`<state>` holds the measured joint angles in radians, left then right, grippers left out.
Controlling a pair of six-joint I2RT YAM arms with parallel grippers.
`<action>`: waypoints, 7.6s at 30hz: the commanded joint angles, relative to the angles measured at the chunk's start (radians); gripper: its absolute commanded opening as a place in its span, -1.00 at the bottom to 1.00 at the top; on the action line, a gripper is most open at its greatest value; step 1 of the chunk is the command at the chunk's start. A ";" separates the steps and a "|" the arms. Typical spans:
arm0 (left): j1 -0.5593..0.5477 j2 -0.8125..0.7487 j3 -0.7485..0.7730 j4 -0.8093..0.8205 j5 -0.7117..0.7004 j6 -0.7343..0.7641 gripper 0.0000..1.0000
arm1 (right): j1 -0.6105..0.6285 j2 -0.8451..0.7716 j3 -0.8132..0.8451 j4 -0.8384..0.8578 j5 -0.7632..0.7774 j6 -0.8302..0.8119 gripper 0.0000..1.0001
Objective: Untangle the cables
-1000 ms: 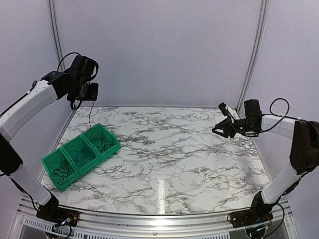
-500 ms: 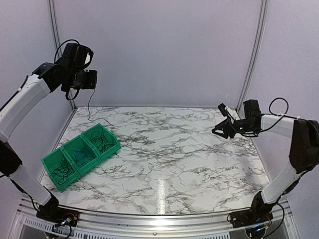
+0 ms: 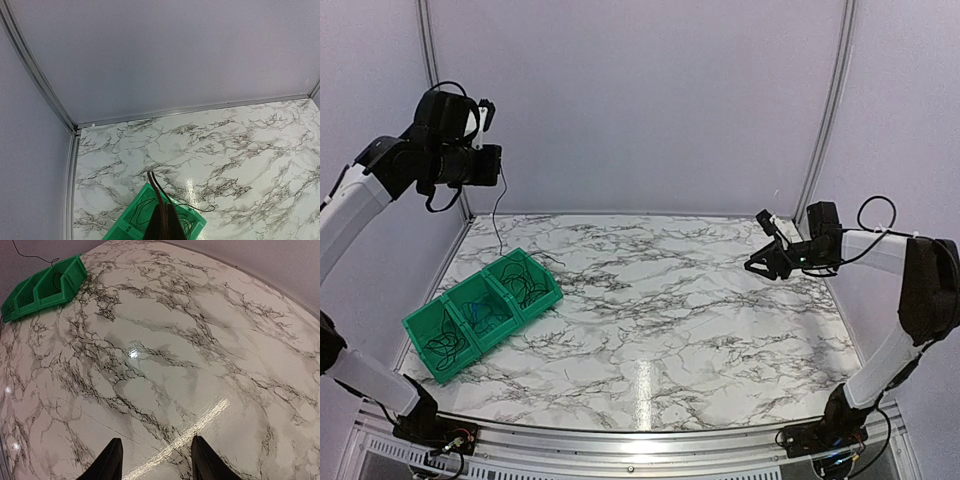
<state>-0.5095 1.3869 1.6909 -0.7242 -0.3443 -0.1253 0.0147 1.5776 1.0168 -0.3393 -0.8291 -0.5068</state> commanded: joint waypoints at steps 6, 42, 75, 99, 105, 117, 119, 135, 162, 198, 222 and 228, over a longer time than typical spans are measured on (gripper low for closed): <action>0.003 0.010 -0.086 0.005 -0.132 0.043 -1.00 | 0.009 0.009 0.040 -0.018 -0.008 -0.019 -0.06; 0.002 -0.086 -0.175 0.068 0.222 0.143 -1.00 | 0.015 0.021 0.045 -0.035 0.002 -0.036 -0.06; 0.042 0.148 -0.434 0.397 -0.070 0.079 -1.00 | 0.023 0.044 0.064 -0.087 0.011 -0.076 -0.07; 0.167 0.353 -0.472 0.338 0.171 -0.081 -1.00 | 0.076 0.087 0.087 -0.133 0.059 -0.122 -0.07; 0.178 0.425 -0.436 0.334 0.230 -0.090 -1.00 | 0.106 0.099 0.092 -0.144 0.086 -0.133 -0.07; 0.217 0.425 -0.389 0.266 0.326 -0.130 -0.36 | 0.112 0.102 0.095 -0.149 0.105 -0.142 -0.07; 0.217 0.387 -0.393 0.255 0.295 -0.135 -0.19 | 0.115 0.105 0.095 -0.151 0.106 -0.143 -0.07; 0.066 0.096 -0.559 0.200 0.367 -0.109 0.18 | 0.136 0.132 0.109 -0.168 0.128 -0.154 -0.07; 0.002 0.325 -0.505 0.141 0.163 0.047 -0.86 | 0.166 0.152 0.117 -0.183 0.156 -0.164 -0.07; 0.094 0.417 -0.376 0.116 0.036 0.157 -1.00 | 0.166 0.150 0.121 -0.196 0.173 -0.167 -0.06; 0.081 0.089 -0.391 0.052 0.046 0.029 0.98 | 0.166 0.031 0.187 -0.175 0.219 -0.100 -0.04; 0.042 0.062 -0.231 0.043 0.122 0.063 0.98 | 0.158 -0.104 0.246 -0.078 0.350 0.005 -0.05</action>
<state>-0.4480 1.4765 1.3689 -0.6670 -0.2874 -0.0795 0.1749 1.5738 1.1900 -0.5121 -0.5793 -0.5945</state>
